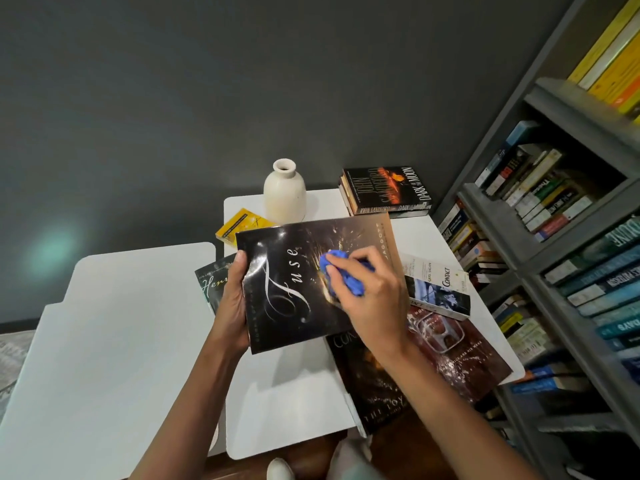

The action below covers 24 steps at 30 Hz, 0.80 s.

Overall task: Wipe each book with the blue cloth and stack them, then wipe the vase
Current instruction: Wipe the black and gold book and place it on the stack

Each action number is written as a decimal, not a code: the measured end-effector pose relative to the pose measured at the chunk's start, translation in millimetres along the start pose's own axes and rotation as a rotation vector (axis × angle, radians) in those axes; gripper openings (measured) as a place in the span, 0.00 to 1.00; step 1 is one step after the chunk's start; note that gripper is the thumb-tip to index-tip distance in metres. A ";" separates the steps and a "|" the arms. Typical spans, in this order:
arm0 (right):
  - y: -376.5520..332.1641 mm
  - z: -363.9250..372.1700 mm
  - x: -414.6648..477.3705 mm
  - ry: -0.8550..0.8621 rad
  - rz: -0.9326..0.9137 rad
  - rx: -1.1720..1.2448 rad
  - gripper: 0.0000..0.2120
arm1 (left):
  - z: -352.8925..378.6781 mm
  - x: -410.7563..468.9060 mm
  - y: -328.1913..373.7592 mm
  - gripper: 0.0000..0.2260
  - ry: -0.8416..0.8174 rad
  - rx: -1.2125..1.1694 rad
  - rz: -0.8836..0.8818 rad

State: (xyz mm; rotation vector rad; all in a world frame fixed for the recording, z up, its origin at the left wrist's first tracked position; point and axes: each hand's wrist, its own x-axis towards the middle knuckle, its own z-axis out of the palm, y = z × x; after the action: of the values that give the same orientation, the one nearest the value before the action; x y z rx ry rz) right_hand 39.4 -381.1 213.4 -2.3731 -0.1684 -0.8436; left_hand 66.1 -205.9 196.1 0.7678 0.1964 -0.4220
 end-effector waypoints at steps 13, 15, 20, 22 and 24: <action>-29.7 27.5 29.6 -0.021 0.022 -0.005 0.09 | 4.3 1.2 -0.8 0.24 0.009 -0.027 -0.046; -6.7 18.4 35.1 0.018 0.134 -0.010 0.09 | 1.8 0.3 0.8 0.26 0.034 0.017 -0.056; 30.8 0.8 41.4 0.074 0.377 -0.085 0.11 | -2.1 -0.1 3.8 0.28 0.056 0.043 -0.033; 19.3 7.0 37.4 0.075 0.346 -0.082 0.10 | -0.8 1.6 3.0 0.27 0.048 0.022 -0.041; -5.0 17.0 28.5 0.061 0.213 -0.055 0.08 | 2.6 2.3 2.1 0.26 0.035 -0.001 -0.040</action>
State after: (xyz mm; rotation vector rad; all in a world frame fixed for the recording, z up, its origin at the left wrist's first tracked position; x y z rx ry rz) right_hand 69.5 -369.4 222.9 -2.3617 0.1317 -0.8258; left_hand 69.1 -207.1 198.5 0.7717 0.2448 -0.4468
